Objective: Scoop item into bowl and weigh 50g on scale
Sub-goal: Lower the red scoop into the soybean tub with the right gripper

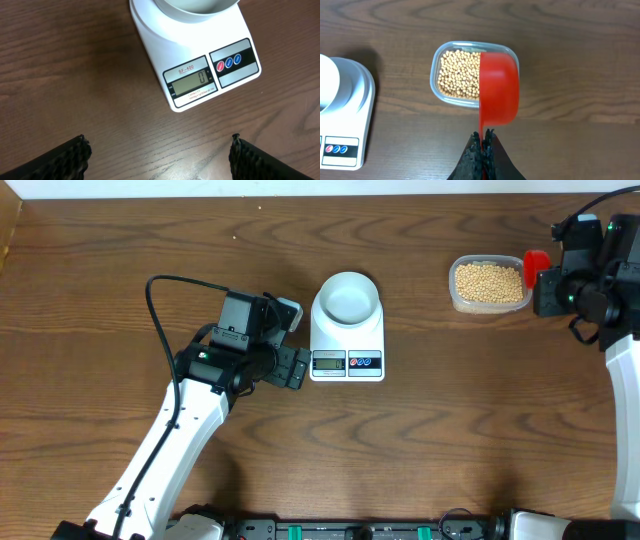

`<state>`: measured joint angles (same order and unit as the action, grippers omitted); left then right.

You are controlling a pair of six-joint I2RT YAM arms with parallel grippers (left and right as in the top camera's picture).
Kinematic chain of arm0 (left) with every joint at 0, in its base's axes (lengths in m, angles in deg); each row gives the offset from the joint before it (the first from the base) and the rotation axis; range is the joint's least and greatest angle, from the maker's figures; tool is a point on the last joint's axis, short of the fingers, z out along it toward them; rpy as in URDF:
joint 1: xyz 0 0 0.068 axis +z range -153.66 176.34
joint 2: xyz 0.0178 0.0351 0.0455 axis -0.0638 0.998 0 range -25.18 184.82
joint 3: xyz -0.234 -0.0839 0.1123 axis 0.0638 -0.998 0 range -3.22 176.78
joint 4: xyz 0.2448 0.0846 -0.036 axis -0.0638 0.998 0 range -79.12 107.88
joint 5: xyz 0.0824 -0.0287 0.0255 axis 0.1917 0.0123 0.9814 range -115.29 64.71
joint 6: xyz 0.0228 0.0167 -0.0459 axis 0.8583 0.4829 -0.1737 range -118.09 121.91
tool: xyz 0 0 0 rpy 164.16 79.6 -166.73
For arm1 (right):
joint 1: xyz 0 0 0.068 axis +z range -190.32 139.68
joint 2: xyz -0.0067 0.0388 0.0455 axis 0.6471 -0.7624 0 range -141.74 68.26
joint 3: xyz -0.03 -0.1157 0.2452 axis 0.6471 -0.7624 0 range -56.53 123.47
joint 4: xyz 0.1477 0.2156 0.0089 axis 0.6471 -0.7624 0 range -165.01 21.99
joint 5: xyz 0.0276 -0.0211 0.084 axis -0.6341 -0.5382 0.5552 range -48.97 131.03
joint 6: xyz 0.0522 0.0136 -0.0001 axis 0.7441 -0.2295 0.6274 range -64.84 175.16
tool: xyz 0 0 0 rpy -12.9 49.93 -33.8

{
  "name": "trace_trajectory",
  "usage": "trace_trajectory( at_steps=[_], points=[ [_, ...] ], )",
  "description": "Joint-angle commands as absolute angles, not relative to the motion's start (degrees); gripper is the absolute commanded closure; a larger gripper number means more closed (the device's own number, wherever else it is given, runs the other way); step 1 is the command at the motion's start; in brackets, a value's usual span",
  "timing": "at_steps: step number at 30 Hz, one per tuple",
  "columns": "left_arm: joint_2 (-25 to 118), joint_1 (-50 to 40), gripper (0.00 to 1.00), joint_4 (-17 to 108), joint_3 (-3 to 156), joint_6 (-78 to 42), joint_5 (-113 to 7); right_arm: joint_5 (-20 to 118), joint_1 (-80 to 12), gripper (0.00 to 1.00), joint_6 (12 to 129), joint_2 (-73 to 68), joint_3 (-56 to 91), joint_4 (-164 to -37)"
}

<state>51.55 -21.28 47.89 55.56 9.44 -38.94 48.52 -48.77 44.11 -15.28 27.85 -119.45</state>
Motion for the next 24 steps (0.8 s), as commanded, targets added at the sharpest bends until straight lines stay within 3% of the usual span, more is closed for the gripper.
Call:
trace_trajectory(
  at_steps=[1,16,24],
  points=[
    [51.66,-21.09,0.09,47.87,55.32,9.62,-39.42,49.11,-48.86,0.99,41.77,-17.21,27.78,-116.92],
    [51.66,-21.09,0.09,47.87,55.32,9.62,-39.42,49.0,-48.86,0.99,39.81,-28.31,27.78,-109.38],
    [51.66,-21.09,0.09,47.87,55.32,9.62,-39.44,38.0,-46.45,0.99,37.95,-31.55,27.78,-108.22]
  ],
)
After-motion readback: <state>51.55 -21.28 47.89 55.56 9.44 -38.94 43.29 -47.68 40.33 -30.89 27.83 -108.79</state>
